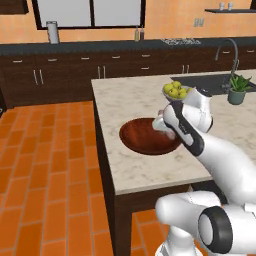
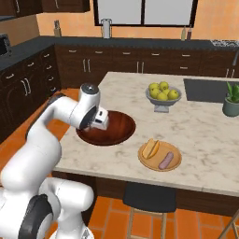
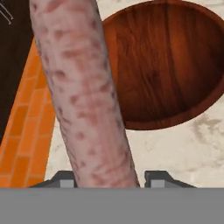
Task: Place one bun and one sausage from the bowl on each plate.
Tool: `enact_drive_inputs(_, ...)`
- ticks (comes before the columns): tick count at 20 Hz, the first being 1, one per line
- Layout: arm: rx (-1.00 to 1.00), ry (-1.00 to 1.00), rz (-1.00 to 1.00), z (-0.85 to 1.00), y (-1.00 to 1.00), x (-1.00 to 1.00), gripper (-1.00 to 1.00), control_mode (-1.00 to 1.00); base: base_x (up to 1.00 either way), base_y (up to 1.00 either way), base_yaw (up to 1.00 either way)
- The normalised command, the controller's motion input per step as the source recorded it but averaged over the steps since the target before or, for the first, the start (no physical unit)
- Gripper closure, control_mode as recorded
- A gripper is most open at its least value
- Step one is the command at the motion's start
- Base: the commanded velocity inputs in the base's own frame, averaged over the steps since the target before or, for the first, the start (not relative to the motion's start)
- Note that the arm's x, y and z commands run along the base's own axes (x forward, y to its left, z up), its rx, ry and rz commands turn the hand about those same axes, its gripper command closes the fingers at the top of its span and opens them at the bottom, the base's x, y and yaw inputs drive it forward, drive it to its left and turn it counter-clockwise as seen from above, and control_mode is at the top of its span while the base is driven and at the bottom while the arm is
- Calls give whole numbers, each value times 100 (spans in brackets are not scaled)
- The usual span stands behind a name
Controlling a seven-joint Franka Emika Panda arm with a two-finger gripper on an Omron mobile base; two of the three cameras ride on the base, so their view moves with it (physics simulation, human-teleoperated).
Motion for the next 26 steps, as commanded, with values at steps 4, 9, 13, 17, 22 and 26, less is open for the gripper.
enact_drive_inputs(4, 0, 15, -8, 100, -10, -100, 100, -100, 0, 0, 0)
enact_drive_inputs(9, 0, 10, -5, 56, -23, -100, 100, -100, 0, 0, 0)
enact_drive_inputs(13, 0, 0, 0, 0, 0, 0, 100, 100, -100, -68, -12)
enact_drive_inputs(17, 0, 0, 0, 0, 0, 0, 100, 100, -36, -100, -25)
enact_drive_inputs(22, 0, 0, 0, 0, 0, 0, 100, 100, 0, -100, -19)
enact_drive_inputs(26, 0, 0, 0, 0, 0, 0, 100, 100, 8, -100, -13)
